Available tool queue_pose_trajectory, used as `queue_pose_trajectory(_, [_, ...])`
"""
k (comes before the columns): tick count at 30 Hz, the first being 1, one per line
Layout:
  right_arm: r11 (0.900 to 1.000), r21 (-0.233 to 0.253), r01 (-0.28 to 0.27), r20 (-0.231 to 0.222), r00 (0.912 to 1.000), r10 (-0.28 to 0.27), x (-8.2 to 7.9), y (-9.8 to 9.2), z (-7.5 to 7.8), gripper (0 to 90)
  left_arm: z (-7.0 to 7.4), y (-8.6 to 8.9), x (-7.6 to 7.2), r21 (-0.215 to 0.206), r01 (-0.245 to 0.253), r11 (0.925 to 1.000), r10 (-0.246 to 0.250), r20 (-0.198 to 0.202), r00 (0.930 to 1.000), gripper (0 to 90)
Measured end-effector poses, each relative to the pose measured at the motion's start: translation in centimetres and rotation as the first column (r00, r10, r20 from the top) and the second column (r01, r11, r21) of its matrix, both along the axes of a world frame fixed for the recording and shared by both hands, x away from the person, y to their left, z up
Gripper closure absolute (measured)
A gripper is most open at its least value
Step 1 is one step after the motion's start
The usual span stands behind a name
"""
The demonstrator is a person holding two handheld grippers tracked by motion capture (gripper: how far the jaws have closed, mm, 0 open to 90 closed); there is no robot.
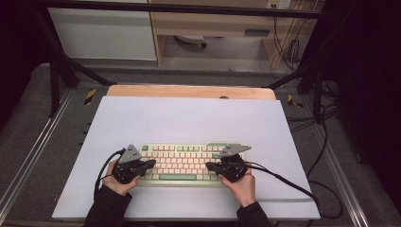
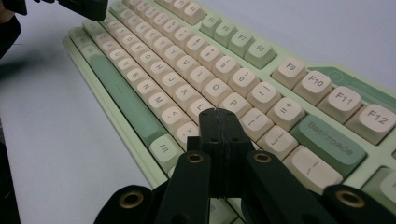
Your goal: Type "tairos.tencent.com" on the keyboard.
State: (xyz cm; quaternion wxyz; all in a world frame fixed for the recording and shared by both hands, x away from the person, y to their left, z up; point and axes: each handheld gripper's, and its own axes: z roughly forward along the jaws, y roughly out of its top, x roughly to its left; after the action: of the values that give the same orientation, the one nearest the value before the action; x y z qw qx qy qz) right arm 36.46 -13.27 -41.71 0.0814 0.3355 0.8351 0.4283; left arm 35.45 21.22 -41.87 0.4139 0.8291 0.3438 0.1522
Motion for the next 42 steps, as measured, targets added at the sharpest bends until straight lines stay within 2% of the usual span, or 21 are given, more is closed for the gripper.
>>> queue_pose_trajectory(13, [1.000,0.003,0.013,-0.006,0.9999,-0.013,0.2,-1.0,0.1,90.0,0.5,-0.7,-0.2,-0.009,0.002,1.0000,-0.002,0.012,0.9999,90.0])
queue_pose_trajectory(22, [1.000,0.002,0.010,-0.005,0.9999,-0.010,0.1,-1.0,0.1,90.0,0.6,-2.4,-0.2,0.011,0.020,0.9997,-0.021,0.021,0.9996,90.0])
queue_pose_trajectory(30, [1.000,0.002,0.009,-0.006,0.9999,-0.009,0.1,-1.0,0.1,90.0,0.9,-3.8,0.5,0.015,0.025,0.9996,-0.025,0.025,0.9994,90.0])
queue_pose_trajectory(42, [1.000,0.005,0.007,-0.003,1.0000,-0.007,0.1,-1.0,0.2,90.0,0.4,-6.0,1.8,0.026,0.030,0.9992,-0.030,0.015,0.9994,90.0])
